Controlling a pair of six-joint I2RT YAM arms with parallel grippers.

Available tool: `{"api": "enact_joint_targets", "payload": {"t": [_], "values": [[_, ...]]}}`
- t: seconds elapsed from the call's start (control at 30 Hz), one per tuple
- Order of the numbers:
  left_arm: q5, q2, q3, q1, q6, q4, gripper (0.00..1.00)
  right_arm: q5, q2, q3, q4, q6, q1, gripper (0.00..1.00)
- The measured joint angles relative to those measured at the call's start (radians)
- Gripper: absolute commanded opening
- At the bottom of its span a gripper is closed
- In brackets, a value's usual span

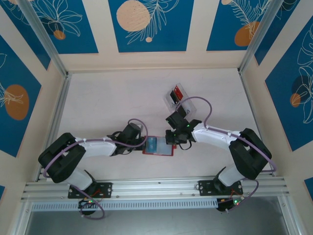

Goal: Put the credit cards into the card holder
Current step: Flip over the card slot in the card holder.

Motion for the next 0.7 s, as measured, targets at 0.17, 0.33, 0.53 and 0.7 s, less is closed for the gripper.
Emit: {"api": "enact_joint_targets", "payload": {"t": [0.17, 0.33, 0.53, 0.7], "values": [[0.000, 0.000, 0.001, 0.000, 0.000, 0.000, 0.16, 0.007, 0.069, 0.003, -0.003, -0.008, -0.002, 0.11], [0.000, 0.000, 0.001, 0.000, 0.000, -0.001, 0.16, 0.007, 0.116, 0.042, 0.002, -0.012, 0.003, 0.11], [0.000, 0.001, 0.003, 0.000, 0.001, -0.002, 0.17, 0.007, 0.133, 0.060, 0.005, -0.019, 0.018, 0.12], [0.000, 0.002, 0.004, 0.000, 0.001, -0.002, 0.17, -0.005, 0.134, 0.063, 0.007, -0.027, 0.024, 0.15]]}}
